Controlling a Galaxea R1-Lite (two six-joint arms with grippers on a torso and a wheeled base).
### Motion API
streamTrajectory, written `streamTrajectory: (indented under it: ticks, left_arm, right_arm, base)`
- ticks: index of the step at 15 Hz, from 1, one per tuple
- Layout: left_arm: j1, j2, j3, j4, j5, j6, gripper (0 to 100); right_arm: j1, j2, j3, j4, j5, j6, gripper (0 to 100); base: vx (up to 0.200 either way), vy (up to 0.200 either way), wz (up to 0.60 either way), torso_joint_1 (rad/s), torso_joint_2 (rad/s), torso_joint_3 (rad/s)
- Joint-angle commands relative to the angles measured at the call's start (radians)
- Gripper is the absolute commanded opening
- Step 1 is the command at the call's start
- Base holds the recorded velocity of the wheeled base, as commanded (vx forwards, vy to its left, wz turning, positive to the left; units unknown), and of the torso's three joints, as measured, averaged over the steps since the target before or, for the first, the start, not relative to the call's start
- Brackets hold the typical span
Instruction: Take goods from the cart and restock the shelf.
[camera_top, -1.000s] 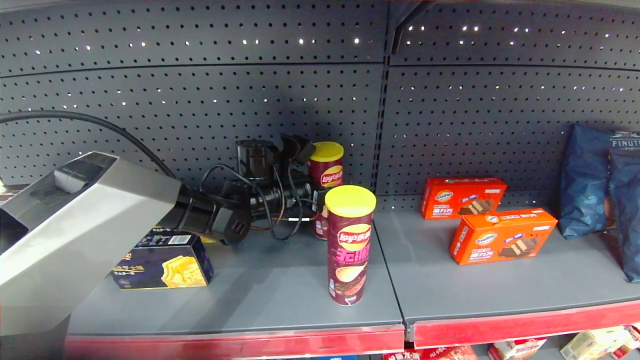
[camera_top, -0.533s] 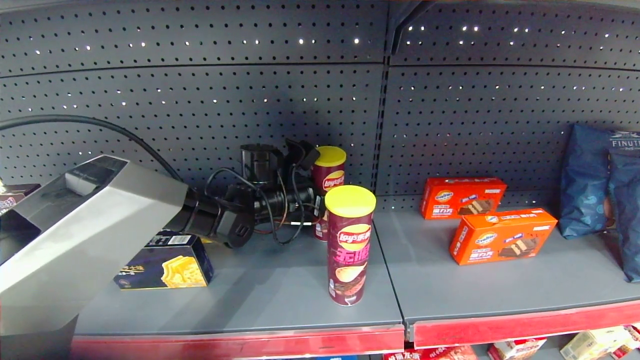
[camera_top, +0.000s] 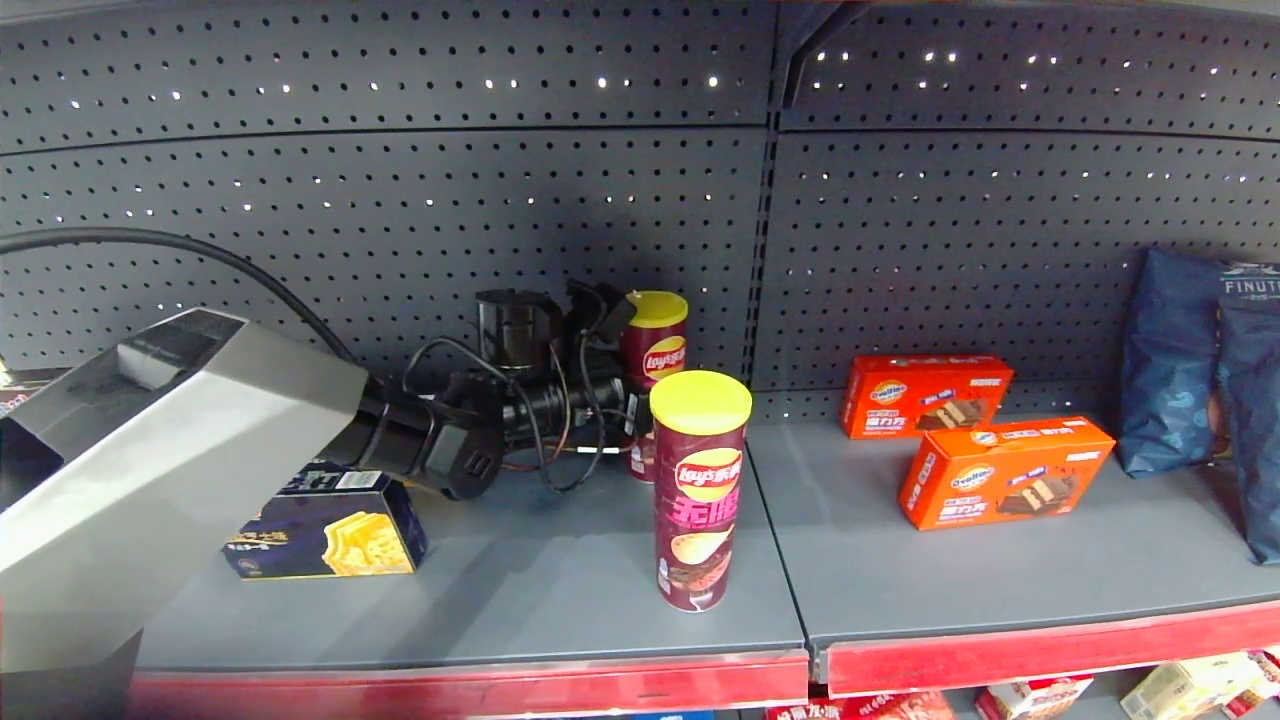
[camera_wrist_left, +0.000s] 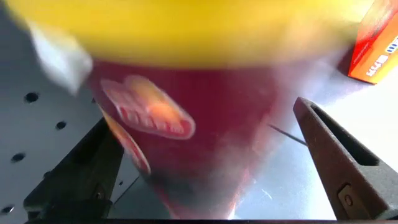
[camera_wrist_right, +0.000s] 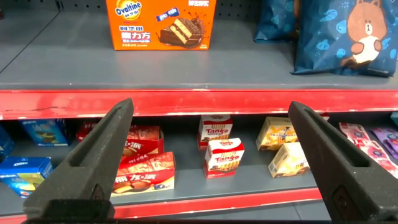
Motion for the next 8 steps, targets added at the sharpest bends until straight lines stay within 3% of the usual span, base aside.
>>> streamTrajectory:
  ticks: [1, 3, 8]
  left_arm:
    - [0.007, -0.068, 0.073, -0.008, 0.000, 0.000, 100]
    - [0.015, -0.105, 0.119, -0.026, -0.002, -0.002, 100]
    - [0.082, -0.289, 0.339, -0.098, 0.000, -0.018, 100]
  right_arm:
    - [0.002, 0.002, 0.000, 0.000, 0.001, -0.001, 100]
    - [0.002, 0.002, 0.000, 0.000, 0.001, 0.001, 100]
    - [0.000, 0.002, 0.000, 0.000, 0.001, 0.002, 100]
  base:
    - [0.000, 0.000, 0.00, 0.000, 0.00, 0.000]
    - [0.000, 0.000, 0.00, 0.000, 0.00, 0.000]
    - [0.000, 0.000, 0.00, 0.000, 0.00, 0.000]
